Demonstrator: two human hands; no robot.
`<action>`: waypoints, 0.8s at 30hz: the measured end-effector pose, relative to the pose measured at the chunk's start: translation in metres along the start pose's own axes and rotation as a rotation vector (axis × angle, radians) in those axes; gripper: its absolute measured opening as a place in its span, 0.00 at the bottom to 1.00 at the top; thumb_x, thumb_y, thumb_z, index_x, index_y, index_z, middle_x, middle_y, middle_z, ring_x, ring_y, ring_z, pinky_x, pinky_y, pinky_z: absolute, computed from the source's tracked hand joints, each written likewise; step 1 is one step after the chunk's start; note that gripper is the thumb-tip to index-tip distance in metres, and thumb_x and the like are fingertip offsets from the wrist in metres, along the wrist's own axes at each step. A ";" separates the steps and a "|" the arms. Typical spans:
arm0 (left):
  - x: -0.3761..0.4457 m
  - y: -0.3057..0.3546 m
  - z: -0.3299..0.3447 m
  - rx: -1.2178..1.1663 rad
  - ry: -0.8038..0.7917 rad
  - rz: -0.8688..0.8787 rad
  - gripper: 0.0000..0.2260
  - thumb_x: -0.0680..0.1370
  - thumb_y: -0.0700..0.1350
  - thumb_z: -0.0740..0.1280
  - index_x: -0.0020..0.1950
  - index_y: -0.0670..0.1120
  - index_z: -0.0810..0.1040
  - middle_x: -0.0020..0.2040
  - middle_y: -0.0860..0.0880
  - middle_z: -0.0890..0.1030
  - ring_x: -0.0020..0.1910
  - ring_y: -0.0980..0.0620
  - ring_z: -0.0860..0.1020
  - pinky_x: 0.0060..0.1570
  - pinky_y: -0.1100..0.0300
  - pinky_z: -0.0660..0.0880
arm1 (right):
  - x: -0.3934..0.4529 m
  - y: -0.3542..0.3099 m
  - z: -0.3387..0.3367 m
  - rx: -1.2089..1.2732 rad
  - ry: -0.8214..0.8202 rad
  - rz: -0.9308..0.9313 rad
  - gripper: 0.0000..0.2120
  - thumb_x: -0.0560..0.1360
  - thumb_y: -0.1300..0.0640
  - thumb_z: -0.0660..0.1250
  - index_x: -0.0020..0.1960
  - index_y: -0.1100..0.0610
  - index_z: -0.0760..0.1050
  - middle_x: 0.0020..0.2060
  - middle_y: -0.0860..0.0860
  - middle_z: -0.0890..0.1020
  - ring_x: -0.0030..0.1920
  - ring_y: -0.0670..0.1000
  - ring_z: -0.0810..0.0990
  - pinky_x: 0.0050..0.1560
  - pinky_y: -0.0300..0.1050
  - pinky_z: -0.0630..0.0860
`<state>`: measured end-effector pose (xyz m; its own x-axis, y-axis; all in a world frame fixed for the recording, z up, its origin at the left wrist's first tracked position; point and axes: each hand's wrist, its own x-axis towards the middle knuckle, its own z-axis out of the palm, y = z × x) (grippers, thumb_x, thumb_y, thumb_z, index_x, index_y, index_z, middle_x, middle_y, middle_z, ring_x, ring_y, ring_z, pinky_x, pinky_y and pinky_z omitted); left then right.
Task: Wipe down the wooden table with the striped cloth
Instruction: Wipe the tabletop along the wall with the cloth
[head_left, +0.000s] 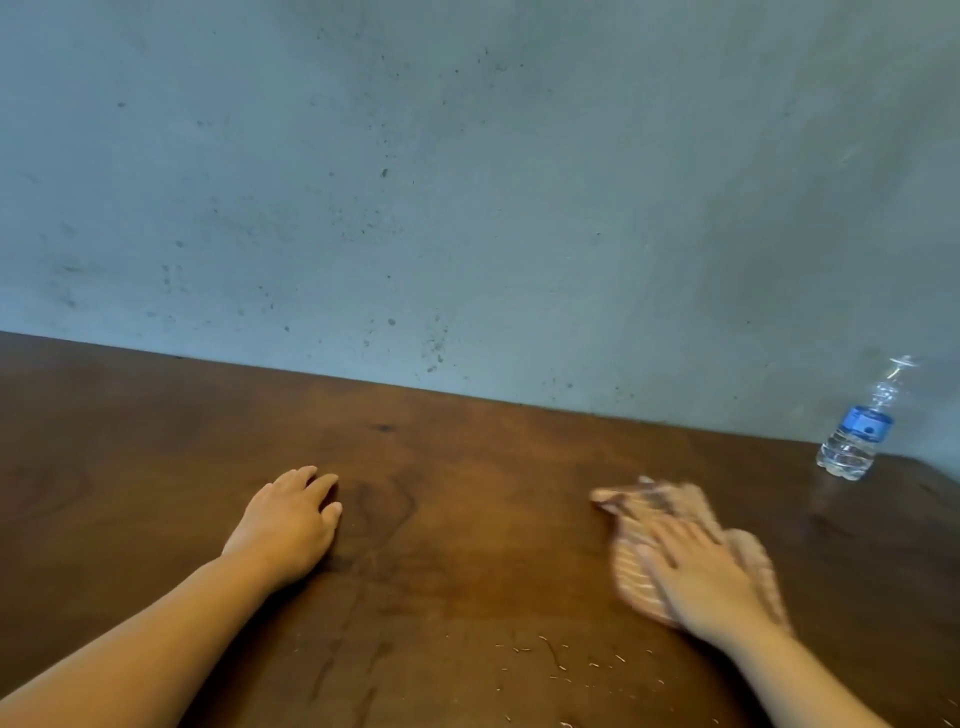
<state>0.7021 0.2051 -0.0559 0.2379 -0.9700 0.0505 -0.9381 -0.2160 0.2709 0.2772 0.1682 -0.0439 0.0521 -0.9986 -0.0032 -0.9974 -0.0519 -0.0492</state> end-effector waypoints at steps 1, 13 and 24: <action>-0.002 -0.004 -0.003 -0.008 -0.006 0.001 0.24 0.82 0.55 0.55 0.78 0.51 0.58 0.78 0.50 0.59 0.75 0.49 0.59 0.74 0.53 0.57 | -0.001 0.024 0.000 -0.028 -0.007 0.079 0.27 0.83 0.40 0.45 0.80 0.46 0.54 0.80 0.44 0.53 0.79 0.46 0.50 0.77 0.48 0.45; -0.022 -0.033 0.001 0.053 0.028 0.012 0.24 0.83 0.56 0.48 0.78 0.51 0.57 0.78 0.49 0.56 0.77 0.49 0.53 0.76 0.50 0.52 | 0.010 -0.113 0.023 -0.002 -0.061 0.084 0.31 0.81 0.38 0.40 0.81 0.49 0.45 0.81 0.51 0.49 0.80 0.55 0.46 0.78 0.54 0.43; -0.022 -0.038 -0.006 -0.425 0.144 -0.174 0.19 0.80 0.43 0.55 0.70 0.49 0.72 0.69 0.47 0.74 0.66 0.47 0.72 0.63 0.54 0.69 | -0.042 -0.315 0.028 0.102 -0.118 -0.293 0.31 0.81 0.37 0.42 0.81 0.47 0.46 0.80 0.53 0.44 0.79 0.60 0.40 0.76 0.63 0.39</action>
<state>0.7345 0.2352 -0.0617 0.4429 -0.8917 0.0936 -0.7022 -0.2801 0.6546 0.5902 0.2263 -0.0558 0.3473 -0.9335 -0.0891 -0.9295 -0.3301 -0.1648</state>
